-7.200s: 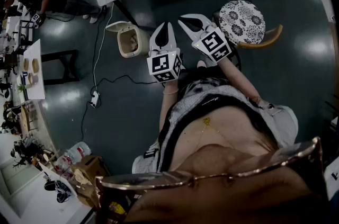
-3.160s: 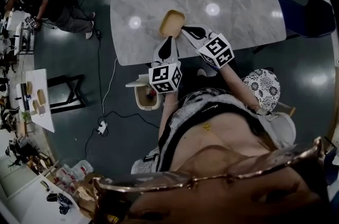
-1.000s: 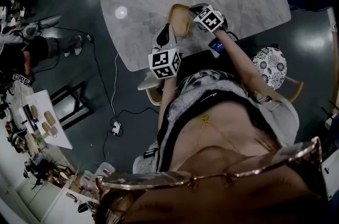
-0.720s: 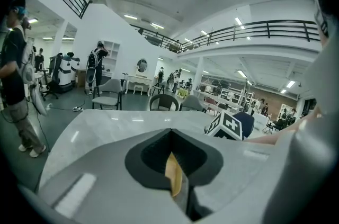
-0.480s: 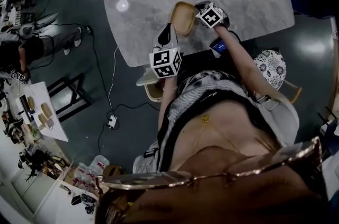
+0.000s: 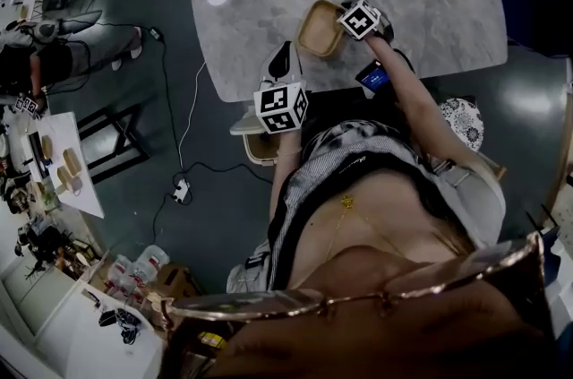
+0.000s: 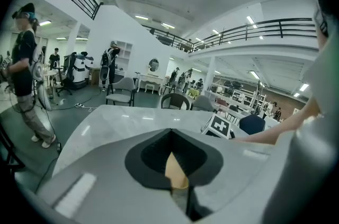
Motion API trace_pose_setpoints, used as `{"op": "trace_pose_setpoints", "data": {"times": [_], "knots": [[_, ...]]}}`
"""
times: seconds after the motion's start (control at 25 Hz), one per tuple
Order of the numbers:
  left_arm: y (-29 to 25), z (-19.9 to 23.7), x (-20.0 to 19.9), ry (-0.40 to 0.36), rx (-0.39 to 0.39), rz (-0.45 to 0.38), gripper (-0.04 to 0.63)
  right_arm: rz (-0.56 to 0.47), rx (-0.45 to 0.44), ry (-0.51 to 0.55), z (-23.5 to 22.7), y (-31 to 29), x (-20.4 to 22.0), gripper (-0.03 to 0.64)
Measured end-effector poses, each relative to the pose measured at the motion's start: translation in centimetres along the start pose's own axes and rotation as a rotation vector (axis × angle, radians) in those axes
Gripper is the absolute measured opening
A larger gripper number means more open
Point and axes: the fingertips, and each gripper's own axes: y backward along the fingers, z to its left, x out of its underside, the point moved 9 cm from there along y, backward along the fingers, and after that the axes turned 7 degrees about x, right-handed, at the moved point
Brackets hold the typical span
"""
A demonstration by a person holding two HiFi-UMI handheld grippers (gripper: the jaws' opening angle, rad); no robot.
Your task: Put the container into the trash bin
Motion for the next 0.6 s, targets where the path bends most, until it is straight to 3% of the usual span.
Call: {"op": "trace_pose_setpoints", "data": {"times": [0.12,0.32,0.6], "knots": [[0.5,0.3,0.1,0.013,-0.027,-0.005,0.000,0.052,-0.005,0.010,0.1,-0.6,0.3,0.100],[1.0,0.6,0.4,0.026,-0.052,-0.009,0.000,-0.020,-0.024,0.043,0.6,-1.4,-0.5,0.056],[1.5,0.9,1.2,0.051,-0.044,0.005,0.000,0.011,-0.020,0.042,1.0,-1.8,-0.2,0.043]]}}
